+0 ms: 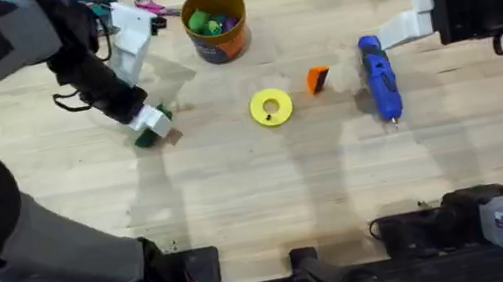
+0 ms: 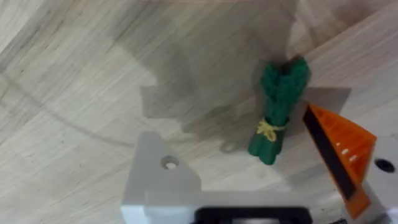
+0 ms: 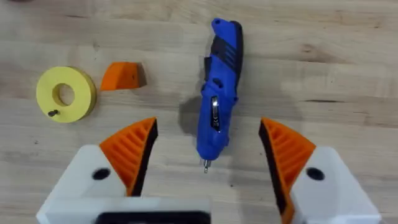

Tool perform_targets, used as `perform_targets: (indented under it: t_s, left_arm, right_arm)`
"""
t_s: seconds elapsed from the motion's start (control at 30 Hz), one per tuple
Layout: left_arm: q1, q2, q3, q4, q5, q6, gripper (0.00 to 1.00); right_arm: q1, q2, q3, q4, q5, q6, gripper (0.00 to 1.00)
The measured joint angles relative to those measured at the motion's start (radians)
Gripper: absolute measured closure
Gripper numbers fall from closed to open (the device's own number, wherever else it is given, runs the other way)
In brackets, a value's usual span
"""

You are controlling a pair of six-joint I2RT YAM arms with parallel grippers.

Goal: Pick up the gripper from the table and insert it into the empty holder that is missing its gripper. Then pick up a screw, insert it into the mounting hole, and use the screwdriver to tighten it. Finally, clean up the table by picking up the vegetable and placing it into the bucket.

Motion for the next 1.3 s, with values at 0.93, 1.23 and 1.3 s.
perform_targets:
  t_s: [0.93, 1.23, 1.3]
  left_arm:
    - [0.041, 0.000, 0.003, 0.019, 0.113, -0.014, 0.996]
    - [0.041, 0.000, 0.222, -0.137, 0.164, -0.091, 0.996]
    - [0.041, 0.000, 0.294, -0.180, 0.172, -0.108, 0.996]
  right_arm:
    - [0.000, 0.000, 0.000, -0.003, 0.000, 0.000, 0.005]
    - [0.000, 0.000, 0.000, -0.003, 0.000, 0.000, 0.005]
    - [0.000, 0.000, 0.000, -0.003, 0.000, 0.000, 0.005]
